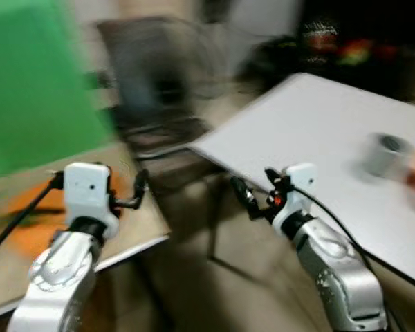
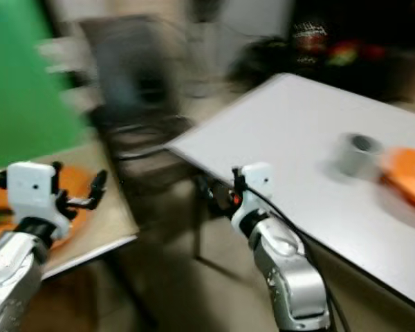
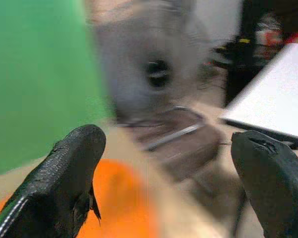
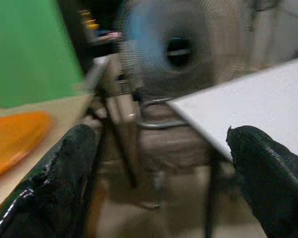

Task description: Setting the table

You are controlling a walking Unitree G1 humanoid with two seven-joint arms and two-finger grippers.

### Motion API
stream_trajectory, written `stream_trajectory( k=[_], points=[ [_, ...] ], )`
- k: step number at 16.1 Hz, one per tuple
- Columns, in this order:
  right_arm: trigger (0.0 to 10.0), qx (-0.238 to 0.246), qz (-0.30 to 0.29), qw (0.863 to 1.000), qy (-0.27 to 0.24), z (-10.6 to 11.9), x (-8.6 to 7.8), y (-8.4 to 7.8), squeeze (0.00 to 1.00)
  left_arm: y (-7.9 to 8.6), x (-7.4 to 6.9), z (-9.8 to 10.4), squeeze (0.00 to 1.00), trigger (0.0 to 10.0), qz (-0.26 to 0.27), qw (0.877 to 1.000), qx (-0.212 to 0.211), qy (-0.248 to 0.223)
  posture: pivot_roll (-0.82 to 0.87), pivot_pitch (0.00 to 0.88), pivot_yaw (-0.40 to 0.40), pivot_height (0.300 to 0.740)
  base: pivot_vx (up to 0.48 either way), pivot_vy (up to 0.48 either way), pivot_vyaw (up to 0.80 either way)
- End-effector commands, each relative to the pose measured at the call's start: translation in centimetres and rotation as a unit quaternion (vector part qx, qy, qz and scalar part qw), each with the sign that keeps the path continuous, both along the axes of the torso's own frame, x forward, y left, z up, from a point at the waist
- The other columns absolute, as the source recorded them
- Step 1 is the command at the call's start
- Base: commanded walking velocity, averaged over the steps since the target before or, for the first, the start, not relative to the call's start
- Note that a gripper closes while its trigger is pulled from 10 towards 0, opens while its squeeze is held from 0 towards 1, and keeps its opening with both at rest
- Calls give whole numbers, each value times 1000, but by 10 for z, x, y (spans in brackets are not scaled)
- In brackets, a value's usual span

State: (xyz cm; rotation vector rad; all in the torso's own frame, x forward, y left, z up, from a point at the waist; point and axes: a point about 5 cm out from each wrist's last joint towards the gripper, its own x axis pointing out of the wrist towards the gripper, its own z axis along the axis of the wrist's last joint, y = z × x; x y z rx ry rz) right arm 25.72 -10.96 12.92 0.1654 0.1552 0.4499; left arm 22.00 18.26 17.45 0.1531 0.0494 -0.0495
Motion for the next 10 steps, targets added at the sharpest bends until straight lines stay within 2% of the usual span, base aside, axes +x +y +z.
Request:
stream_trajectory(
  k=[1, 9, 10],
  points=[
    [10000, 6, 11, 1000, -18, 7, 2, 6, 1000, 3, 1, 3, 0, 10000, 13, 1000, 6, -5, -6, 0, -9, 740, 0, -480, 800],
    [10000, 5, 18, 1000, -20, 7, 6, 6, 1000, 3, 1, 3, 0, 10000, 17, 1000, 10, -4, 1, 0, -17, 740, 0, -480, 800],
    [10000, 6, 20, 1000, -20, 7, 6, 7, 1000, 4, 0, 3, 0, 10000, 22, 1000, -12, -3, 2, 0, -17, 740, 0, 0, 800]
  ],
)
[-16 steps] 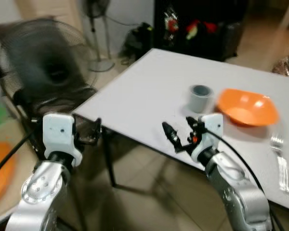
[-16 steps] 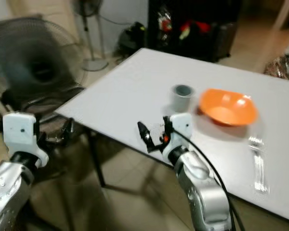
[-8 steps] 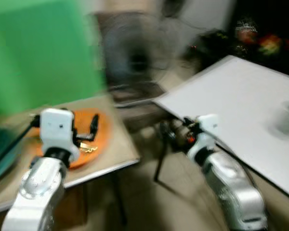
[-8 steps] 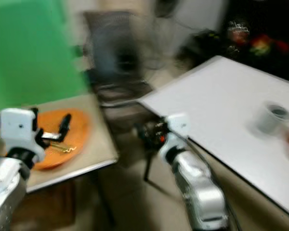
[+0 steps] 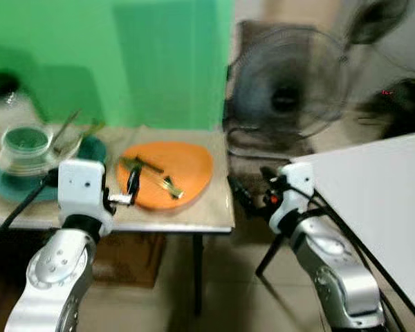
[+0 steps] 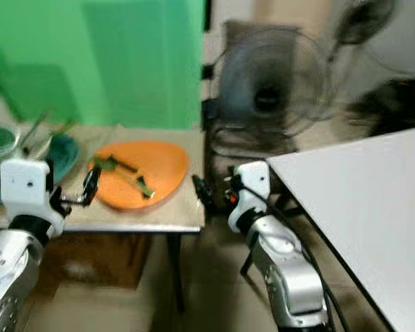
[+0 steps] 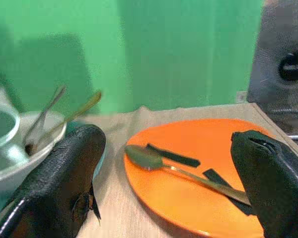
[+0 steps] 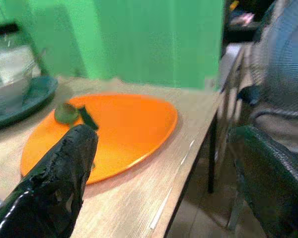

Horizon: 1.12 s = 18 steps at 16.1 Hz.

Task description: Setting the table

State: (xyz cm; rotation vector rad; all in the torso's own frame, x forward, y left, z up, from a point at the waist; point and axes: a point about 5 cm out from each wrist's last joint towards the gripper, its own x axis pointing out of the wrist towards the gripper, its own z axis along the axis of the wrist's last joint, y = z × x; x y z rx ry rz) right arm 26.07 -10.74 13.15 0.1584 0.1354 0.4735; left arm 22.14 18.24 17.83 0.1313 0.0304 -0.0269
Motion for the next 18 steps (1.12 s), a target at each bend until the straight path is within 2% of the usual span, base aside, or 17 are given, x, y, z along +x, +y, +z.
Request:
stream_trajectory(
  k=[1, 5, 8, 9, 12, 16, 18],
  points=[
    [10000, 9, 9, 1000, -6, 4, 2, 5, 1000, 5, -2, -1, 0, 10000, 8, 1000, -6, 8, 4, 0, -16, 740, 0, 480, 800],
    [10000, 17, 7, 1000, -3, 2, 3, 8, 1000, 5, -2, -1, 0, 10000, 3, 1000, -5, 10, 6, 0, -9, 740, 0, 459, 800],
    [10000, 19, -9, 1000, -3, 3, 5, 6, 1000, 8, 2, 1, 0, 10000, 5, 1000, -8, 8, -1, 0, 10, 740, 0, 0, 800],
    [10000, 19, -22, 1000, -6, 3, 6, 3, 1000, 8, 4, 0, 0, 10000, 2, 1000, 3, 12, -3, 0, 15, 740, 0, 0, 0],
    [10000, 15, -52, 998, -15, 7, 9, -5, 1000, 6, 8, 1, 0, 10000, -12, 1000, 2, 6, -12, 0, 28, 740, 0, 0, 0],
    [10000, 5, -64, 998, -14, 9, 12, -9, 1000, 1, 10, 0, 0, 10000, -44, 999, -3, 12, -15, 0, 29, 740, 292, 0, 0],
    [10000, 2, -61, 998, -12, 8, 13, -8, 1000, -3, 6, -4, 0, 10000, -70, 997, -1, 27, -12, 0, 25, 740, 337, 0, -656]
  ],
)
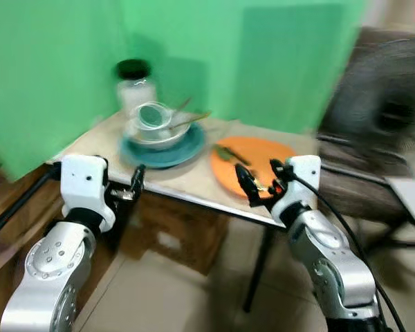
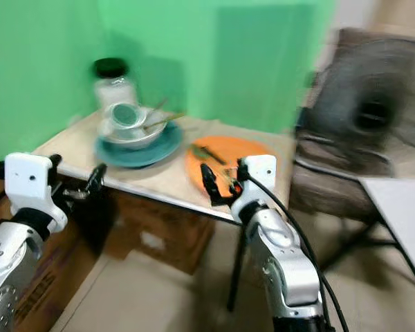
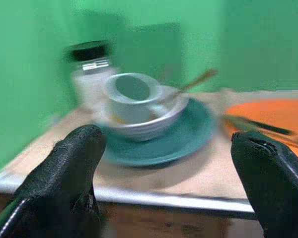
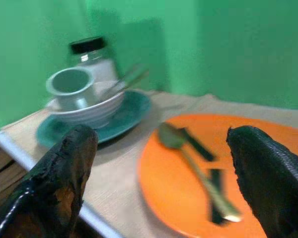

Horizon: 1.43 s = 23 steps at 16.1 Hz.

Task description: Setting the table

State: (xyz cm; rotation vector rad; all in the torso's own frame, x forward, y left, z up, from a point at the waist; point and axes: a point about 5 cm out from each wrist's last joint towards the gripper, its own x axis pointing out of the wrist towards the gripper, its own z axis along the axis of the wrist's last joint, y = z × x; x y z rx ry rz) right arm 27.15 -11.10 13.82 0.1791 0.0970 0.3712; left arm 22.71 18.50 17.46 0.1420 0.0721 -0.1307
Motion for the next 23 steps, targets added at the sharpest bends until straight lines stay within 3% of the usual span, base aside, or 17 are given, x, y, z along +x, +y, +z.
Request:
stream_trajectory(
  k=[1, 7, 9, 13, 15, 19, 21, 23],
  points=[
    [10000, -9, -6, 1000, 1, 1, 3, -3, 1000, -6, -1, -2, 0, 10000, -22, 1000, -5, 7, -10, 0, 21, 740, 337, 0, 0],
    [10000, -13, 15, 1000, -6, 2, 5, 2, 1000, -1, -4, -2, 0, 10000, -6, 1000, -4, 7, -2, 0, 10, 740, 336, 0, 0],
    [10000, -36, 22, 999, -8, 2, 6, 2, 1000, -1, -4, -3, 0, 10000, -7, 1000, -5, 8, -3, 0, 9, 740, 337, 0, 619],
    [10000, -33, 18, 999, -9, 5, 12, -2, 1000, -3, -6, -4, 0, 10000, -16, 1000, -1, 14, -3, 0, 10, 740, 330, 0, 400],
    [10000, -53, 40, 998, -5, 8, 18, -6, 1000, -6, -7, -4, 0, 10000, -40, 999, 0, 18, -4, 0, 10, 740, 141, 0, 0],
    [10000, -88, 74, 992, 54, 2, 31, -10, 1000, -16, -14, -8, 0, 10000, -135, 990, 4, 47, -7, 0, 4, 740, 0, 0, 0],
    [10000, -108, 82, 983, 125, -9, 36, -15, 1000, -23, -22, -16, 0, 10000, -220, 971, 13, 93, -11, 0, 3, 740, 0, 0, 0],
    [10000, -132, 78, 976, 153, -16, 39, -20, 1000, -22, -26, -18, 0, 10000, -255, 961, 18, 109, -20, 0, 1, 740, 0, 0, 0]
  ],
)
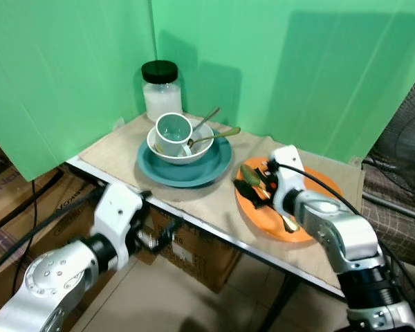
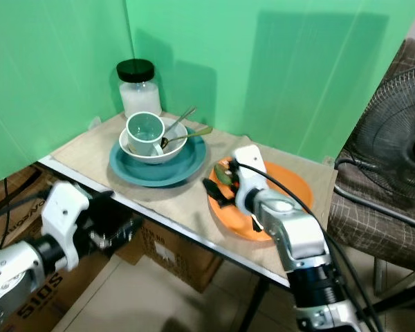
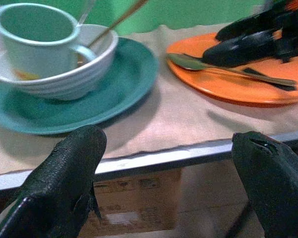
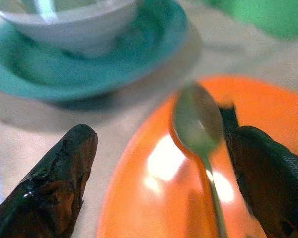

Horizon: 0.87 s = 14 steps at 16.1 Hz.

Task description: Setting the table

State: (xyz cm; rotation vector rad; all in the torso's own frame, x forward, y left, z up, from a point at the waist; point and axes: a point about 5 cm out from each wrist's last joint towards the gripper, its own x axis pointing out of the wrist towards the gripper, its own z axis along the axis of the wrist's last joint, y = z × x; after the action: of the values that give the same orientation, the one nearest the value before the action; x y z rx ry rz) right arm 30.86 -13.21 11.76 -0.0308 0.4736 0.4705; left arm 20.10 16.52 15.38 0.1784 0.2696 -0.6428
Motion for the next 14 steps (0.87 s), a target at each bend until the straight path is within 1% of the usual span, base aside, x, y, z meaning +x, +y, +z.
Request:
stream_trajectory(
  k=[1, 2, 3, 4, 5, 6, 8, 14],
  points=[
    [10000, -24, -16, 999, 18, -2, 6, -4, 200, 0, -1, 3, 0, 10000, -21, 1000, -1, 0, -22, 0, 0, 740, 0, 0, 0],
    [10000, -23, -20, 999, 32, -5, 8, -5, 0, 0, -2, 3, 0, 10000, -30, 1000, -2, 3, -23, 0, -2, 740, 0, 0, 0],
    [8314, -18, -21, 998, 50, -8, 10, -5, 0, 1, -4, 3, 0, 10000, -40, 999, -3, 7, -28, 0, -3, 740, 0, 0, 0],
    [6000, -21, -24, 998, 56, -9, 12, -5, 0, 1, -5, 3, 0, 10000, -46, 999, -3, 10, -28, 0, -3, 740, 0, 0, 0],
    [1647, -28, -27, 997, 62, -12, 15, -5, 0, 1, -6, 3, 0, 10000, -57, 998, -4, 13, -30, 0, -7, 740, 0, 0, 0],
    [0, -37, -33, 997, 64, -13, 18, -6, 0, 0, -7, 3, 0, 10000, -62, 998, -6, 14, -29, 0, -9, 740, 0, 0, 0],
    [0, -48, -37, 996, 64, -13, 23, -8, 0, -1, -8, 3, 0, 10000, -68, 998, -8, 16, -27, 0, -14, 740, 0, 0, 0],
    [0, -61, -38, 995, 64, -13, 29, -14, 0, -2, -10, 1, 0, 10000, -73, 997, -9, 17, -25, 0, -21, 740, 0, 0, 0]
  ],
)
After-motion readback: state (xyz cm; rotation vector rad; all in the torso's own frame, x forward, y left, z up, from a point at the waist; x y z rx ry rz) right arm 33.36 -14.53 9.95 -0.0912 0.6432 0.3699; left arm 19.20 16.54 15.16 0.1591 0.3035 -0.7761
